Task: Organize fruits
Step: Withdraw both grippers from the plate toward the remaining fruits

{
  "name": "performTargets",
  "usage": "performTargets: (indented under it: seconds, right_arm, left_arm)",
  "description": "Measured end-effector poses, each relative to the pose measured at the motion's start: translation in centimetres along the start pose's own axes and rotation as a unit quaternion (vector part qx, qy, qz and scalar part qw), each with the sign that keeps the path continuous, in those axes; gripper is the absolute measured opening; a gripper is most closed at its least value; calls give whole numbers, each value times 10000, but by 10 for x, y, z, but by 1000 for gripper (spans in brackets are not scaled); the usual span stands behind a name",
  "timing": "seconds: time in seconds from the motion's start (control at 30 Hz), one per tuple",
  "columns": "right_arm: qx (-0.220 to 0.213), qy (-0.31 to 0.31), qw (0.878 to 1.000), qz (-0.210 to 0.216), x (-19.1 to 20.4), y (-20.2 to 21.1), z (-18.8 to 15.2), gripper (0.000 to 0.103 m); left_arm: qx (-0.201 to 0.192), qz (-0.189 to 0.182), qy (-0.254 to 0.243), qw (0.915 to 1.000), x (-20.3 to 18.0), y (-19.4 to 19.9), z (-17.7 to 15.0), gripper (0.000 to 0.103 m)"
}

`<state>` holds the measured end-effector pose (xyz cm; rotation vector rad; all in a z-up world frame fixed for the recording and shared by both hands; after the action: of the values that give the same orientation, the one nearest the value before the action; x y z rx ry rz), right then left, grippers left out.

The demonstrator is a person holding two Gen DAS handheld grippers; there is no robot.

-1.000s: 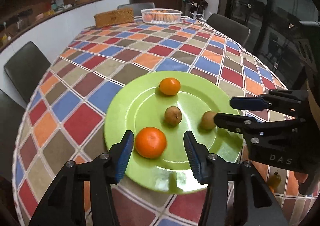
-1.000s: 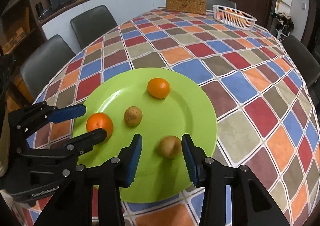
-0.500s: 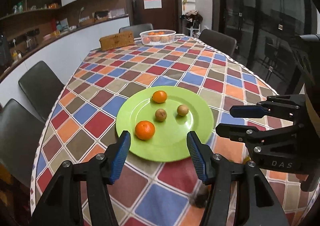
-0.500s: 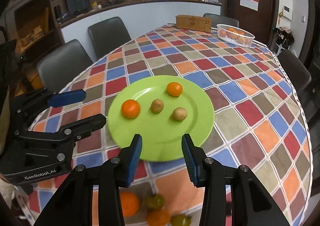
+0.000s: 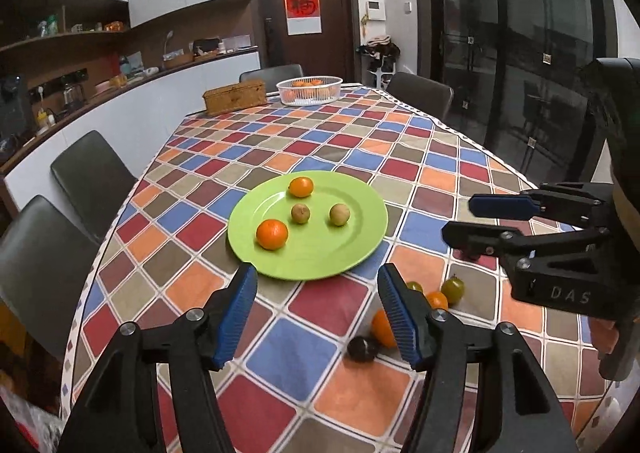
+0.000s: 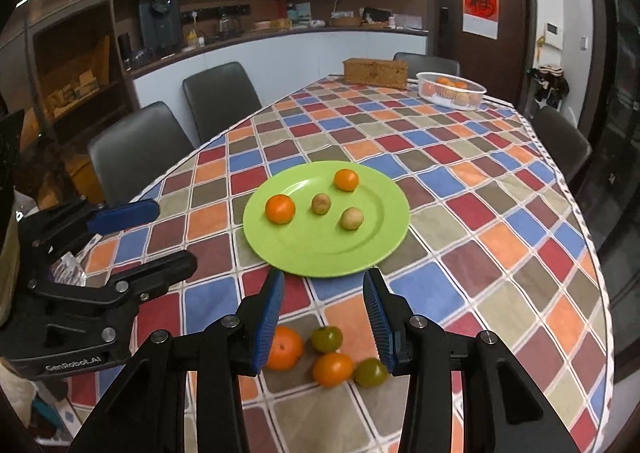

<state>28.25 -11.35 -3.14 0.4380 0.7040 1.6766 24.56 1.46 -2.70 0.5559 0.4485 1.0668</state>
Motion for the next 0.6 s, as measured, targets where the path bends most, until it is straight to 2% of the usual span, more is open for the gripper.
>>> performTargets:
  seconds: [0.13,0.37,0.6]
  right_arm:
    - [-47,-59,9997,-223,-10,8,-14,42]
    - [70,-158,9991,-379,-25,12,-38,42]
    - [59,-41,9988,-495,-34,14,-61,42]
  left_arm:
    - [60,46,105,9999,-5,3,-13,62]
    - [109,211,197,9995,-18,7,-35,62]
    - [-1,369,-157,9992,-37,10,-51,62]
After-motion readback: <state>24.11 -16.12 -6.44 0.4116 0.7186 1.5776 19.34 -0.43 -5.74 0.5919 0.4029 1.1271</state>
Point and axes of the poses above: each gripper's, at about its wrist camera, not at the fingertips, and y roughly against the way its jaws point, x to its left, z to its top, the point moved 7 cm from there along -y, roughly the way its jaws point, and after that the axes turned 13 degrees about -z, right-handed, at the moved point
